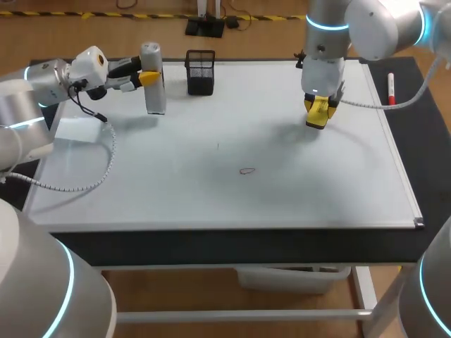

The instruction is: Pick up the inspection probe, press it on each red-marked spot on the whiteboard one by one, put down the probe, pick up the eraser, and wipe off all the red marks.

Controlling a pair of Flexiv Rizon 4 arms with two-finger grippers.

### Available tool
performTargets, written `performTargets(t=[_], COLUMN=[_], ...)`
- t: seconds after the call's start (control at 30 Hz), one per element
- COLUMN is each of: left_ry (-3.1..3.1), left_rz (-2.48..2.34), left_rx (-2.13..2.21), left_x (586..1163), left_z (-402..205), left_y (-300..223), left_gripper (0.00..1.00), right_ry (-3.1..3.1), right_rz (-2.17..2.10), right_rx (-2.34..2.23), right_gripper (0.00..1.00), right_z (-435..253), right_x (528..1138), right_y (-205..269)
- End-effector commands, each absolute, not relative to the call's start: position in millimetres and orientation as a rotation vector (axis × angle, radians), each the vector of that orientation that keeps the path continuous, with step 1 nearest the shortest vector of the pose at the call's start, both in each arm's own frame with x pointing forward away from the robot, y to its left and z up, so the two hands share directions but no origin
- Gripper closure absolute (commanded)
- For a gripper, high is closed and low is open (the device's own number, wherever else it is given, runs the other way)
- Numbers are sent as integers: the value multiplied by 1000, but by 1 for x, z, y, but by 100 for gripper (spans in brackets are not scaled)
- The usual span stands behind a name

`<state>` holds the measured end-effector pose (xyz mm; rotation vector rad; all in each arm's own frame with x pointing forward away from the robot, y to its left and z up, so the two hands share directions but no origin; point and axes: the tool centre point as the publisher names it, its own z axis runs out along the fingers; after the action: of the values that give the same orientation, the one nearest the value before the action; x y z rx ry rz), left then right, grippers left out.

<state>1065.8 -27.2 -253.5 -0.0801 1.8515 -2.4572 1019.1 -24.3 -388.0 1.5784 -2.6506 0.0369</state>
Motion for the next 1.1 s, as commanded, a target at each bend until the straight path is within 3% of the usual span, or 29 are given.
performTargets(t=[0.03, 1.1], left_ry=[1851, 1851], left_rz=[-2467, -2467], left_rx=[-72, -72], left_x=[1069, 1069], left_z=[-254, -254], left_y=[-27, -27], left_gripper=[100, 100], right_ry=[-2628, -2415], right_rz=[71, -27], right_rx=[1628, 1991], right_gripper=[100, 100], right_z=[-382, -378], right_x=[1014, 933], right_y=[-11, 117])
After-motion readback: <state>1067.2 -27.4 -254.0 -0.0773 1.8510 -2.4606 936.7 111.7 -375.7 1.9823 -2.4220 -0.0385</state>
